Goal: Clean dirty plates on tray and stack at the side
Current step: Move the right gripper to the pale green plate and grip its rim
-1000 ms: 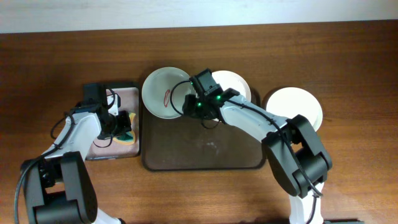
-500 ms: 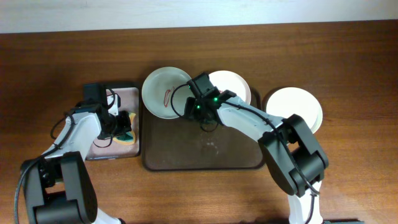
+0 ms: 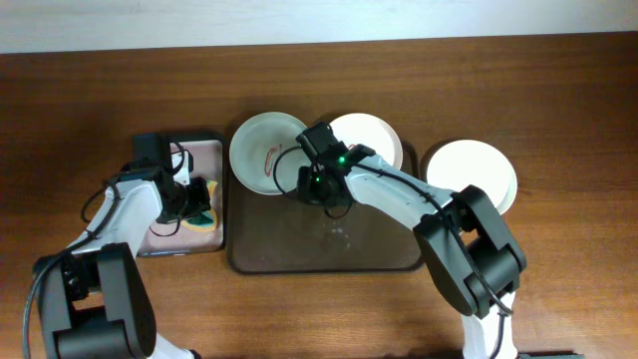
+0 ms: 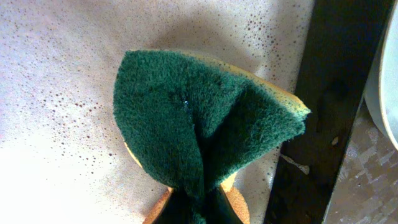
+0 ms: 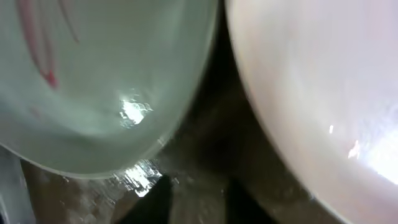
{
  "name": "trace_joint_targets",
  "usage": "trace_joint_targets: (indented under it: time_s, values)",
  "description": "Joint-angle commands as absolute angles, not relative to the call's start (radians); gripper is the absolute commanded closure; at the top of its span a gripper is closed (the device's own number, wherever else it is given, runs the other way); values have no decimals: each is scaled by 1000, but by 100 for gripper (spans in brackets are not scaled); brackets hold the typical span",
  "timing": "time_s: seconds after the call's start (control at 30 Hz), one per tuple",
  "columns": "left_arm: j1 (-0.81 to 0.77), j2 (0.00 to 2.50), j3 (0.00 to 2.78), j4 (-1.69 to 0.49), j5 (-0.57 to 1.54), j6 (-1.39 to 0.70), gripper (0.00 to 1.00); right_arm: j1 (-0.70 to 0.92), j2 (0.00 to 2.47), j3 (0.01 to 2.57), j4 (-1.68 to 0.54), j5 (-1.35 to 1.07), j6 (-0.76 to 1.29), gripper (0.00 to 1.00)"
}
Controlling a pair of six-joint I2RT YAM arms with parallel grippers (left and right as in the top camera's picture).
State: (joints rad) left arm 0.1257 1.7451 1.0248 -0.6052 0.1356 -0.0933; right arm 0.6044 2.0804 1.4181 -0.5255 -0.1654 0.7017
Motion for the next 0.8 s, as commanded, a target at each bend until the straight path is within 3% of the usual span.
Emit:
trace_joint_targets:
  time_s: [0.0,0.43,0.53,0.63,0.77]
  values:
    - [125,1751,1034,-603,154,-74,100,580,2024,1455,-477,-153,685,53]
    - [125,1751,1034,-603,154,-74,100,591,2135,1454,-404,-167,761,53]
    - [125,1751,1034,-603,154,-74,100,595,2139,1452,-409,-172,760,58]
    - [125,1751,1034,-603,154,-74,100,596,2139,1452,-458,-190,760,75]
    - [125,1751,1034,-603,154,-74,100,596,2138,1452,-592,-235,688,88]
